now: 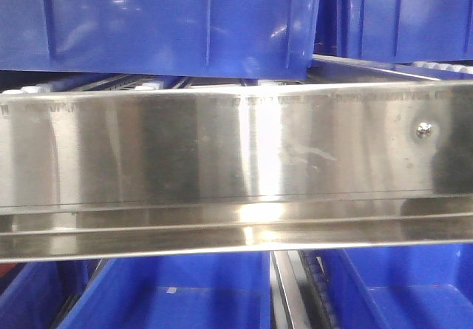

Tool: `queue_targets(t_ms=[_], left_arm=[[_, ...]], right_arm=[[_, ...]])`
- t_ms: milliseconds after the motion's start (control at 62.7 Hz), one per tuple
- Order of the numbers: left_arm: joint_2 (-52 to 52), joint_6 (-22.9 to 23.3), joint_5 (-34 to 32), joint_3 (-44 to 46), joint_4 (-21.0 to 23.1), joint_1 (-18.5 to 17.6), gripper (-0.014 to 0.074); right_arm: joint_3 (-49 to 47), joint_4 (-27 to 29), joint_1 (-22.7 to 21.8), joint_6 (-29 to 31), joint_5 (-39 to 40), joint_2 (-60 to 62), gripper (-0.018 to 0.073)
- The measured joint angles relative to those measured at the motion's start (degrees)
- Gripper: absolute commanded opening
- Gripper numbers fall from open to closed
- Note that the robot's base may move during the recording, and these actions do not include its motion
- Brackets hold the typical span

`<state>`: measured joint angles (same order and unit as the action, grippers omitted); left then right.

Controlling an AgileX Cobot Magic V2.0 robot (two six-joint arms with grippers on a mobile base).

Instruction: Stack silver trays without gaps

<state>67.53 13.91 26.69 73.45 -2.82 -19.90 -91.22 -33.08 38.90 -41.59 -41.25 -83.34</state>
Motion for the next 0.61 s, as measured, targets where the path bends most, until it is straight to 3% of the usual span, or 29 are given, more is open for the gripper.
queue_targets(t_ms=[606], left_arm=[[0.00,0.00,0.00,0.00,0.00,0.00,-0.0017]], right_arm=[[0.00,0.00,0.00,0.00,0.00,0.00,-0.0078]])
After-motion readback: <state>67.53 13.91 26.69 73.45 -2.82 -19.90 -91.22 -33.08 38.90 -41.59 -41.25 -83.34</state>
